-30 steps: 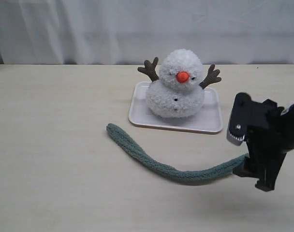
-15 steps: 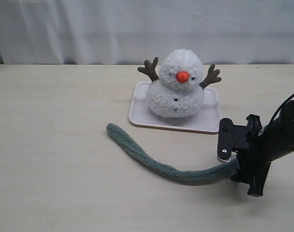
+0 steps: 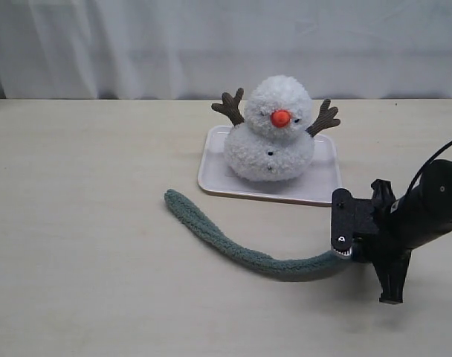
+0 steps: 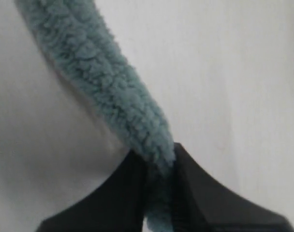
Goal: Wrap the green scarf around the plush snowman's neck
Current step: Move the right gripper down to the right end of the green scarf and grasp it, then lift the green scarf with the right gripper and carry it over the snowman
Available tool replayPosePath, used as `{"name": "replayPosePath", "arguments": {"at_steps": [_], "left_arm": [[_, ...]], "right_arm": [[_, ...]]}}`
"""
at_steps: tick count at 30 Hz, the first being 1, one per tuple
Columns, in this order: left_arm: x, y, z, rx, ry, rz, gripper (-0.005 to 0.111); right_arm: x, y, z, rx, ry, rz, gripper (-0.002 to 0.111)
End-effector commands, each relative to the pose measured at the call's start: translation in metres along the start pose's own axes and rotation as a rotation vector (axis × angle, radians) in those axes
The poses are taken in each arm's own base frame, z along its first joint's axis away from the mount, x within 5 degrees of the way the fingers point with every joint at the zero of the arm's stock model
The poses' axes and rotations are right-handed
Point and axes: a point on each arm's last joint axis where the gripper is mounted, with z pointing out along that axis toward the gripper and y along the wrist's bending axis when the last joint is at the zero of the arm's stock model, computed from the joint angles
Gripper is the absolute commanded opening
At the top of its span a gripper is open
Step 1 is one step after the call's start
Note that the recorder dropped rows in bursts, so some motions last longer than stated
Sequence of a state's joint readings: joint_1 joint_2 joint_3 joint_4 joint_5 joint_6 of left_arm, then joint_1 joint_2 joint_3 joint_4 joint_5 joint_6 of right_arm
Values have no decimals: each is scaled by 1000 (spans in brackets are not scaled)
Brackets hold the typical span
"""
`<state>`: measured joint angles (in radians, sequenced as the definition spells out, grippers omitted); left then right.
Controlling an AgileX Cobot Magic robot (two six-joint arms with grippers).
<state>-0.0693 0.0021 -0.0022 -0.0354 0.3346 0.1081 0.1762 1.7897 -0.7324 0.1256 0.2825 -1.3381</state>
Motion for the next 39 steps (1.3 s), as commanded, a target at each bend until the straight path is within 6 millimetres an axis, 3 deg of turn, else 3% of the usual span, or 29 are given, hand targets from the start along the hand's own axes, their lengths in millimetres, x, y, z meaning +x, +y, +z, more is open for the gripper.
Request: {"name": "replayPosePath", "arguments": {"at_steps": [1,6,8,11,16,21,25,29,34,39], "left_arm": [[-1,0,0,-4,-12,-9,0],[0,0,0,-4,-10,-9,0],[0,0,0,-4,-10,-9,0],[0,0,0,-4,-10,-9,0],[0,0,0,-4,-10,-9,0],[0,0,0,-4,-10,-9,0],[0,0,0,-4,-10,-9,0],[0,0,0,-4,-10,-9,0],[0,0,0,-4,-10,-7,0],[0,0,0,-4,-10,-7,0]], "right_arm": [[-5,10,-1,-51,23,-120,4],[-43,8,-42,90,-51,-258,4],[-51,3,-77,214,-114,-249,4],[-51,1,-125,380,-189,-219,4],[-43,10,-225,778,-429,-67,4],[-35,22,-271,959,-621,77,4],[-31,28,-293,1065,-731,130,4],[-32,26,-299,1091,-823,206,4],[-39,15,-289,1057,-855,264,4],[-53,-10,-267,935,-866,383,4]]}}
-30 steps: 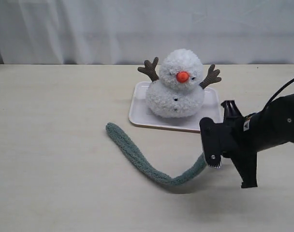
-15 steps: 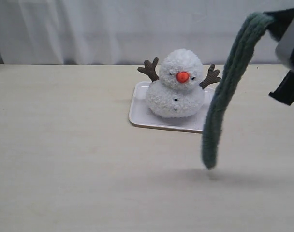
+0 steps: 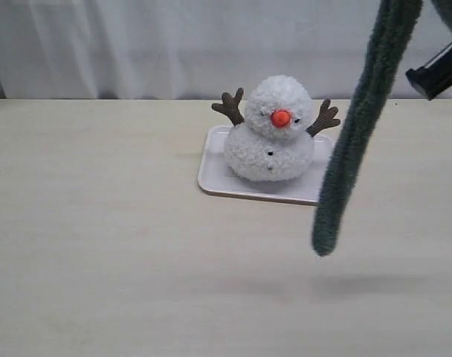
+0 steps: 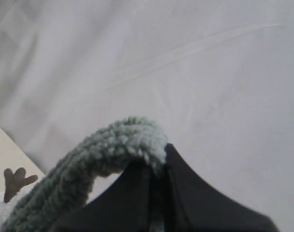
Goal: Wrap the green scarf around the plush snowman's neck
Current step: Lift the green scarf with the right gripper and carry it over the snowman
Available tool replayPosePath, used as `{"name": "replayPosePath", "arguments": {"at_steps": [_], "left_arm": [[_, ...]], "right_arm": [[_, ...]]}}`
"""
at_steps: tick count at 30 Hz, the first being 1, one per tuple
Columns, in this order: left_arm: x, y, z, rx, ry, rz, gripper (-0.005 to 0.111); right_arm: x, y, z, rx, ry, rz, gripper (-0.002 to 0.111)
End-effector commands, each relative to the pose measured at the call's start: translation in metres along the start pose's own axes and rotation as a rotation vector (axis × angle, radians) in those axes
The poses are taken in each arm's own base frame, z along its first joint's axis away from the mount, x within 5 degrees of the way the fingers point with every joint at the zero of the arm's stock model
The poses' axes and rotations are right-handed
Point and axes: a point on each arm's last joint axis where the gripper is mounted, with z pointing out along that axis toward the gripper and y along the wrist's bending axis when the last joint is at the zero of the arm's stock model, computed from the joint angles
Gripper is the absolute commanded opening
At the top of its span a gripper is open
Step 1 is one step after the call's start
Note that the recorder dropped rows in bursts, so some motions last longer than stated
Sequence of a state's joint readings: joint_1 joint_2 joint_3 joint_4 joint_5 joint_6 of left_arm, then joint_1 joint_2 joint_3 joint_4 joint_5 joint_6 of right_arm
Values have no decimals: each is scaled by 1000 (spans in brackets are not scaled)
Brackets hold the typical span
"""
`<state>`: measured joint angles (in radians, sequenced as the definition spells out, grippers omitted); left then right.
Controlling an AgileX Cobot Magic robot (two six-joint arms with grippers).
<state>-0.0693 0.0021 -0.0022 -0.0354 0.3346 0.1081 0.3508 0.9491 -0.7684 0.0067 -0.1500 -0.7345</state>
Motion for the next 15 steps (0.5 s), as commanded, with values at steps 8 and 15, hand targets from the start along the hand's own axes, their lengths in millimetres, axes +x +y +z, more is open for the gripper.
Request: {"name": "replayPosePath", "arguments": {"at_steps": [8,15], "left_arm": [[0,0,0,-4,-10,-7,0],[0,0,0,-4,-10,-7,0]], "right_arm": [[17,15,88,-83,107,145,4],[29,27,143,-113,144,140,4]]}}
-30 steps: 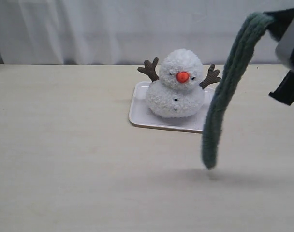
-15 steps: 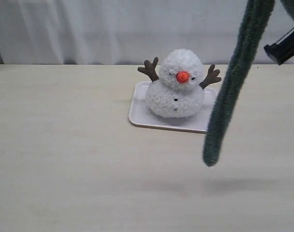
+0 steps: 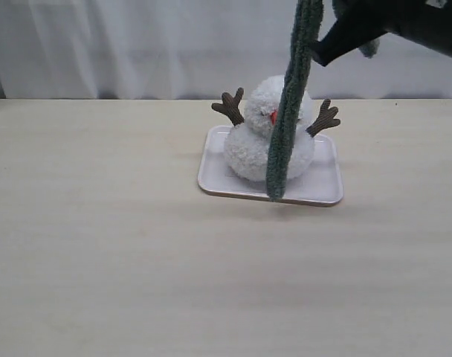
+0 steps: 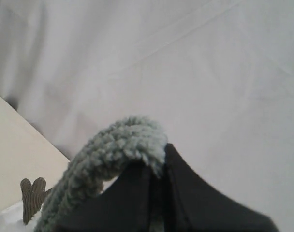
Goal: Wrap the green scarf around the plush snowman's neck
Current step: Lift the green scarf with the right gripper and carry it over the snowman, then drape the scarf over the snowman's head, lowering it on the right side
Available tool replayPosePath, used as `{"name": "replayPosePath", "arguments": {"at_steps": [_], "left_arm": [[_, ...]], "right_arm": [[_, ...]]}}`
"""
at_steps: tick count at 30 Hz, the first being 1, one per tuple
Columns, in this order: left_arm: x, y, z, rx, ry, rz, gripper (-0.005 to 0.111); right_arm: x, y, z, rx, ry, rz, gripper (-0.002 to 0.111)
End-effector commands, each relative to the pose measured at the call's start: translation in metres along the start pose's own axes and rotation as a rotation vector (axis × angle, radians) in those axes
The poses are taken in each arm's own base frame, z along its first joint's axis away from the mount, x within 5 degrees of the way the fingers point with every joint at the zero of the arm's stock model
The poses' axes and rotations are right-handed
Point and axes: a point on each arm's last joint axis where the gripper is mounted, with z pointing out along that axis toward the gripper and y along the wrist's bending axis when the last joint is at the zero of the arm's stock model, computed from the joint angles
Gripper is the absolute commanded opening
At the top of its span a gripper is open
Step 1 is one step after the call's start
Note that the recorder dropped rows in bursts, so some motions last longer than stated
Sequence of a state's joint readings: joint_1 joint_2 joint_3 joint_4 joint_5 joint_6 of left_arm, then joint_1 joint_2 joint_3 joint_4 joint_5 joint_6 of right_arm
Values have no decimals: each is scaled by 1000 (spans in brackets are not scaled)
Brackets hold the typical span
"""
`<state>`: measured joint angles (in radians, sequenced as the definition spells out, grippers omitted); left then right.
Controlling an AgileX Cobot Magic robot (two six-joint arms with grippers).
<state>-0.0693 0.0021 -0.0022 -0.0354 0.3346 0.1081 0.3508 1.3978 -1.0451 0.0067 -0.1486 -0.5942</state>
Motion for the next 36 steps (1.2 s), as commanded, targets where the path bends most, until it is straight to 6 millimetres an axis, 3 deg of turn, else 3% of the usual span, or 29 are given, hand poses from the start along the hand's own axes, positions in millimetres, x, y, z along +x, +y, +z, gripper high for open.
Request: {"name": "replayPosePath", "arguments": {"at_steps": [1,9,17,25,30,36], "left_arm": [[0,0,0,-4,-10,-7,0],[0,0,0,-4,-10,-7,0],[0,0,0,-4,-10,-9,0],[0,0,0,-4,-10,-9,0],[0,0,0,-4,-10,-9,0],[0,0,0,-4,-10,-9,0]], "right_arm": [[3,3,36,-10,13,0,4],[28,20,88,-53,78,12,4],[38,26,97,-66,100,20,4],[27,36,99,-62,46,70,4],[32,32,114,-74,133,234,4],[28,27,139,-119,189,282,4]]}}
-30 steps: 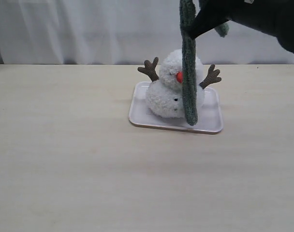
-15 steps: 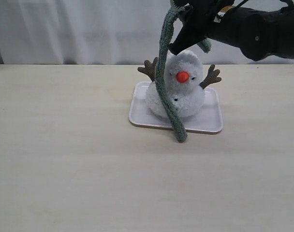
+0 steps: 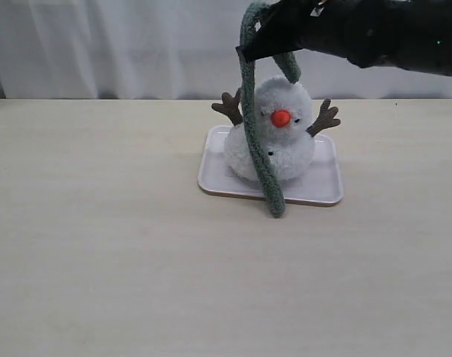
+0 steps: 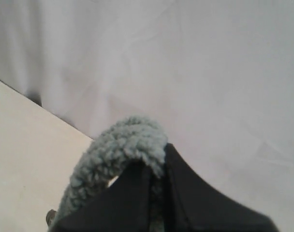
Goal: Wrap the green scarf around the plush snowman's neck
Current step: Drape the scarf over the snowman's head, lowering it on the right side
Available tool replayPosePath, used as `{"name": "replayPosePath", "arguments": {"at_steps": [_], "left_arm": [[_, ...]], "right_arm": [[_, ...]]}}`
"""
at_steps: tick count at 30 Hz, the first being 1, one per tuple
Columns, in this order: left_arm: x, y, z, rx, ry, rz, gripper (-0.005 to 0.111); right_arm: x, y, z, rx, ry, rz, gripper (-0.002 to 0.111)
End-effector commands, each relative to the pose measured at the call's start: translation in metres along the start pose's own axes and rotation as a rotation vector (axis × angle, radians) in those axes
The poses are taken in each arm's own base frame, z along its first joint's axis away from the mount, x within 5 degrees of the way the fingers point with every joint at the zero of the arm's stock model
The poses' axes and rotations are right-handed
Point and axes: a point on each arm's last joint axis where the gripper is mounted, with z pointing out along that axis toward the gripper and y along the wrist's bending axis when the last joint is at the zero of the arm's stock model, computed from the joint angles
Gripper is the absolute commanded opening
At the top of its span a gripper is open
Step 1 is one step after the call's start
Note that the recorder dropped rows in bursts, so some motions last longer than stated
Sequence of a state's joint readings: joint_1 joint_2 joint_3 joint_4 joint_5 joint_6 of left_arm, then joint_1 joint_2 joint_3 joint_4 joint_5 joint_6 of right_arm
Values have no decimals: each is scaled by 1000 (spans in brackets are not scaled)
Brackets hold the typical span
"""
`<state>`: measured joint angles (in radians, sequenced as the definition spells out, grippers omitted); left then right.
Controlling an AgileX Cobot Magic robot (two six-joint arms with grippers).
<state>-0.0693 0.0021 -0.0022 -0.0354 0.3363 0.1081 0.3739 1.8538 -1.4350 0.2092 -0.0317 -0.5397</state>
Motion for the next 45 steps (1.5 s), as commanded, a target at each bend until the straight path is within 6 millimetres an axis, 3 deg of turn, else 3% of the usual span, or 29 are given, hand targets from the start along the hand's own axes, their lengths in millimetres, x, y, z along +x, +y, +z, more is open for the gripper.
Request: {"name": "replayPosePath", "arguments": {"at_steps": [1,6,11,16,23,32,39,45], "left_arm": [[0,0,0,-4,-12,-9,0],[0,0,0,-4,-12,-9,0],[0,0,0,-4,-12,-9,0],[0,0,0,-4,-12,-9,0],[0,0,0,-4,-12,-9,0],[0,0,0,-4,-12,-9,0],[0,0,0,-4,-12,-9,0],[0,0,0,-4,-12,-9,0]], "right_arm": [[-8,-6,17,-25,33,31,4],[-21,-9,31,-22,3,31,4],[-26,-13,33,-11,-14,3,4],[-6,-23,39,-25,90,-16,4],[33,-53,44,-4,260,162,4],[69,-78,35,-3,500,238,4],[79,-78,29,14,624,270,4],[70,-81,21,-13,703,280,4]]}}
